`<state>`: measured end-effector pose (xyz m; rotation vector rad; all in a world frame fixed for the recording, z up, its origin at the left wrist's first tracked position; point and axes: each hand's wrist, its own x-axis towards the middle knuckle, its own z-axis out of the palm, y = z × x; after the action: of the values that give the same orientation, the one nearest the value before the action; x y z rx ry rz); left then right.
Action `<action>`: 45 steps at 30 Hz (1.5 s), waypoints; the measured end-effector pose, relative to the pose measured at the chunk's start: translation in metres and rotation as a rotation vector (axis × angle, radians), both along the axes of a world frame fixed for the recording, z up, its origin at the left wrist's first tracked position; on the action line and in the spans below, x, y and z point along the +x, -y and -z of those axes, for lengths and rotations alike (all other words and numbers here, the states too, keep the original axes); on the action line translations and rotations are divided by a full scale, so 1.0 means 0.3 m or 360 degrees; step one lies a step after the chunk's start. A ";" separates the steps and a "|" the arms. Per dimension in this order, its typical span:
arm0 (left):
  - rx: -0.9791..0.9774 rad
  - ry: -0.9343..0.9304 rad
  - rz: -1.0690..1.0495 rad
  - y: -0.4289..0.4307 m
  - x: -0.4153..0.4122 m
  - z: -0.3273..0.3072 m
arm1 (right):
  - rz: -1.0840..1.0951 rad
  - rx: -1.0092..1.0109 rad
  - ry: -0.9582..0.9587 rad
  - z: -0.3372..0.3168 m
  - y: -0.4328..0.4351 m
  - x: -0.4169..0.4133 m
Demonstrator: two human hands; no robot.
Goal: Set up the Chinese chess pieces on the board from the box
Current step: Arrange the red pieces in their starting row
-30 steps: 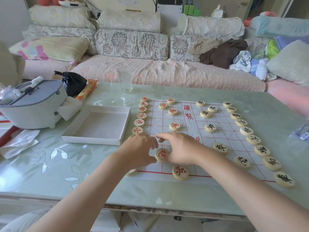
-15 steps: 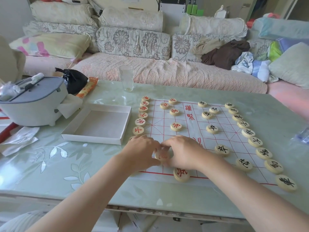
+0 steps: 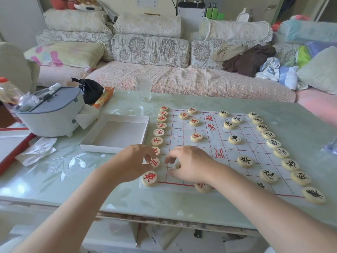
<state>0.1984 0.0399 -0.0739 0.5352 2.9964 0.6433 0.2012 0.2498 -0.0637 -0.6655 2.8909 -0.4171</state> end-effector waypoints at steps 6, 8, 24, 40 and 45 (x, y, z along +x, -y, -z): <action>-0.0091 0.0197 -0.0148 0.063 0.081 0.025 | -0.0137 0.0003 -0.0068 0.026 0.105 0.047; -0.0157 0.0205 -0.0167 0.068 0.101 0.033 | -0.0145 0.0006 -0.0069 0.034 0.126 0.056; -0.0125 0.0343 -0.0140 0.073 0.084 0.037 | 0.0040 -0.0100 0.0039 0.033 0.119 0.022; 0.0141 0.0069 -0.0280 0.051 0.006 0.075 | 0.0108 -0.0133 0.0005 0.070 0.146 -0.080; 0.0211 0.0036 -0.0268 0.064 0.001 0.091 | 0.0121 -0.0115 0.0060 0.078 0.139 -0.095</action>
<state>0.1987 0.0207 -0.1011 0.2789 3.0151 0.8574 0.1728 0.2080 -0.0871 -0.5529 2.8842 -0.5399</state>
